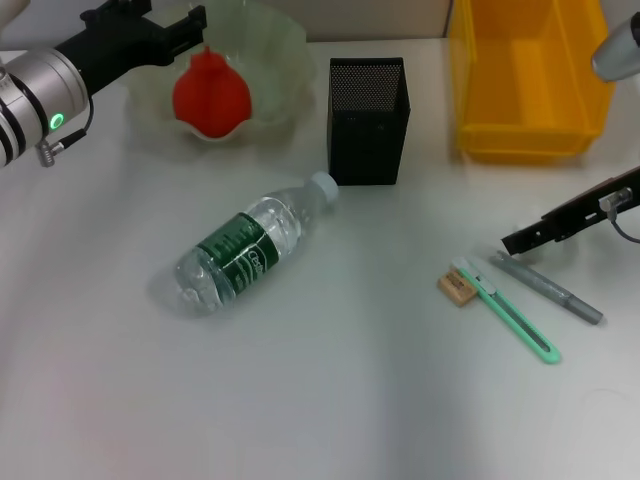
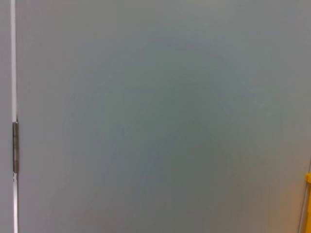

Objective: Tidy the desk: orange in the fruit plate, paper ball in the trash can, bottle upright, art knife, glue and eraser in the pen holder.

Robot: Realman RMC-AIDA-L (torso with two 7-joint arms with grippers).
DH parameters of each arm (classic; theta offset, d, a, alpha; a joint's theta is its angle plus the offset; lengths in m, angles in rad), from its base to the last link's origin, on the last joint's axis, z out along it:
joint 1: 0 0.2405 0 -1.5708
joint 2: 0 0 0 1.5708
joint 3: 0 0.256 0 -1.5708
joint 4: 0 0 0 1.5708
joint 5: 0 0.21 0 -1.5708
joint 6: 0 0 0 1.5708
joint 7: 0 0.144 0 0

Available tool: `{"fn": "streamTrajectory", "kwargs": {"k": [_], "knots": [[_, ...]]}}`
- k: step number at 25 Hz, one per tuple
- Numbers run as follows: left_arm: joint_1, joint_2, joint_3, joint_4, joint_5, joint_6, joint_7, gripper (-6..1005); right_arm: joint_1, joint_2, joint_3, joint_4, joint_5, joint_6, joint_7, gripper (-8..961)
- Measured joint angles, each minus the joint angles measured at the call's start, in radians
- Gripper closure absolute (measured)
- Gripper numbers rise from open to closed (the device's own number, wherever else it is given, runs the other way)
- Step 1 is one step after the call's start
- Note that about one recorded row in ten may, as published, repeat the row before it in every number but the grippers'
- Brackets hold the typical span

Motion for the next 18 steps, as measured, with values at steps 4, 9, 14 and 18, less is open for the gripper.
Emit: {"fn": "streamTrajectory", "kwargs": {"k": [4, 9, 14, 18], "knots": [[0.003, 0.000, 0.007, 0.000, -0.023, -0.001, 0.004, 244, 0.004, 0.001, 0.000, 0.002, -0.017, 0.000, 0.019, 191], [0.004, -0.001, 0.009, -0.003, -0.028, 0.004, 0.004, 250, 0.004, -0.001, 0.010, -0.004, -0.016, 0.001, 0.032, 268], [0.010, -0.001, 0.015, -0.005, -0.028, 0.008, -0.002, 255, -0.008, -0.003, 0.026, -0.036, -0.015, -0.019, 0.052, 451], [0.019, 0.000, 0.035, 0.000, -0.028, 0.016, -0.030, 260, -0.062, -0.001, 0.093, -0.183, 0.021, -0.070, 0.064, 502]]}}
